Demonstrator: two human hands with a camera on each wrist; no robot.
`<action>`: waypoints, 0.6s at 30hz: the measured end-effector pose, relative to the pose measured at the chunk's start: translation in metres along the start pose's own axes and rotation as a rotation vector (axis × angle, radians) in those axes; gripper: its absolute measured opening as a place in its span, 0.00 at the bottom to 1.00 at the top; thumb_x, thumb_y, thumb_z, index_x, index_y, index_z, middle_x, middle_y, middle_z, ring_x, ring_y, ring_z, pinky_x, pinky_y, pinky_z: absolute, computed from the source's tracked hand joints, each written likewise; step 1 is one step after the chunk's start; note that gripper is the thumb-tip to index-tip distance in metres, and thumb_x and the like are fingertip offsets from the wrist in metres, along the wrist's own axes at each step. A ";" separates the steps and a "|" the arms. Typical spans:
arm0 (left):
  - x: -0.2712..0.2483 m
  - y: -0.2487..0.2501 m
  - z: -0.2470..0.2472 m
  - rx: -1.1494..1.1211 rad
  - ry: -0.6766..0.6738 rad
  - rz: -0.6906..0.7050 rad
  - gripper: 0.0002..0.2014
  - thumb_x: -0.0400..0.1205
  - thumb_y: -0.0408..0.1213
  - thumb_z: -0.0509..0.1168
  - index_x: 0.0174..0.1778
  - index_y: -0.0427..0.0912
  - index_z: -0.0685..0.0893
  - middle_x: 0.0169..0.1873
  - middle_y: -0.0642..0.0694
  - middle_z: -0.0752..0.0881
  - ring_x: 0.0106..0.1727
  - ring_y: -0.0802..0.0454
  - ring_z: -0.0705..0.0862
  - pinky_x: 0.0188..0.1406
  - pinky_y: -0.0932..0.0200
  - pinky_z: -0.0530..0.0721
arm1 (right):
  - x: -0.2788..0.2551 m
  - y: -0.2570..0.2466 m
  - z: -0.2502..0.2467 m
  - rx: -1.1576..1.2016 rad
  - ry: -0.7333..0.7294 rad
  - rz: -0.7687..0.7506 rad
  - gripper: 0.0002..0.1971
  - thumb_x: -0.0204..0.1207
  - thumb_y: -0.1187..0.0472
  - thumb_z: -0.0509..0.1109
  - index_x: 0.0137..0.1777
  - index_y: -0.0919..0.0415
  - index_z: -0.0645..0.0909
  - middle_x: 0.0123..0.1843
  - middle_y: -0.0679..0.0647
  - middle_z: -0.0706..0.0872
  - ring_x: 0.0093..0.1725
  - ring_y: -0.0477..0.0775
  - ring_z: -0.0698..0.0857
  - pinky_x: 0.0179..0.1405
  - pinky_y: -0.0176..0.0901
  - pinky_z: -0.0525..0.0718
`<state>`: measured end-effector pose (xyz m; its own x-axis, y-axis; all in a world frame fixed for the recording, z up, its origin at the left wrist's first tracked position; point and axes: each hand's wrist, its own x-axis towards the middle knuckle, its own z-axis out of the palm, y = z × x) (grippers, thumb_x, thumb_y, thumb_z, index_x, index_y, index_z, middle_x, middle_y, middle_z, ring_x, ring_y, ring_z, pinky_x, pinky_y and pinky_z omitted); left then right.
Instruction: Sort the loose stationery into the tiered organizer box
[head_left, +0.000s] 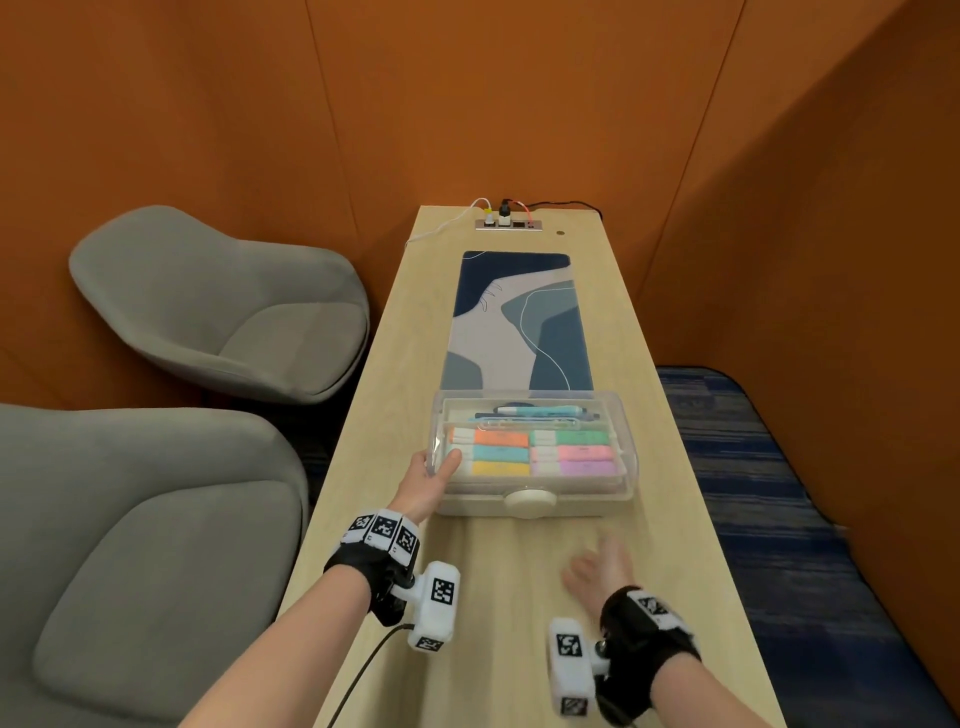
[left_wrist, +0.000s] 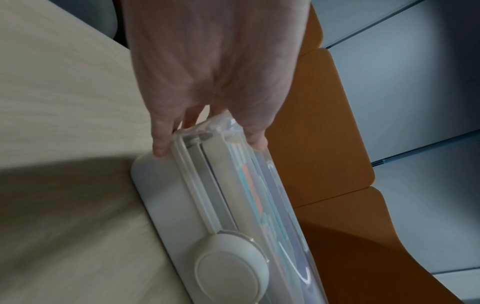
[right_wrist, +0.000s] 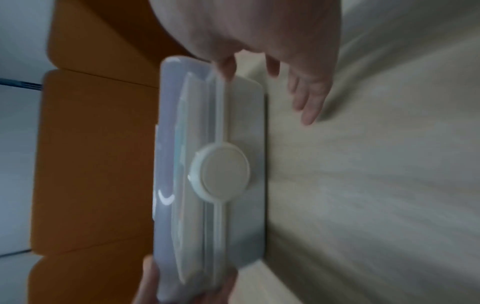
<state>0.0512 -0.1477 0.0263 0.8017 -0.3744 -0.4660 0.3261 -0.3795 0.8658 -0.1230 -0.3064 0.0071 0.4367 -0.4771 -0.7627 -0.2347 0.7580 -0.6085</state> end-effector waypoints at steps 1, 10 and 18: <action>0.001 -0.001 0.000 0.010 -0.006 0.002 0.34 0.81 0.56 0.63 0.77 0.41 0.62 0.68 0.41 0.77 0.68 0.44 0.78 0.71 0.41 0.74 | -0.001 0.010 0.006 -0.026 -0.091 0.054 0.29 0.83 0.49 0.59 0.79 0.62 0.61 0.77 0.65 0.69 0.74 0.64 0.72 0.63 0.59 0.75; 0.004 0.005 -0.005 0.061 -0.039 -0.015 0.32 0.82 0.54 0.62 0.76 0.39 0.62 0.65 0.41 0.77 0.64 0.43 0.79 0.59 0.49 0.80 | 0.002 0.008 0.039 0.085 -0.372 0.091 0.38 0.69 0.46 0.73 0.76 0.64 0.68 0.74 0.63 0.74 0.73 0.57 0.75 0.72 0.58 0.73; 0.005 0.008 -0.009 0.058 -0.078 -0.029 0.34 0.82 0.53 0.62 0.78 0.39 0.59 0.70 0.38 0.75 0.67 0.42 0.78 0.61 0.48 0.79 | 0.008 0.011 0.054 -0.105 -0.151 -0.085 0.28 0.66 0.58 0.81 0.63 0.62 0.74 0.61 0.55 0.80 0.65 0.54 0.76 0.70 0.56 0.77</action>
<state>0.0626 -0.1452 0.0321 0.7504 -0.4262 -0.5052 0.3168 -0.4389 0.8408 -0.0751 -0.2778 0.0058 0.5820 -0.4595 -0.6709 -0.2773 0.6634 -0.6950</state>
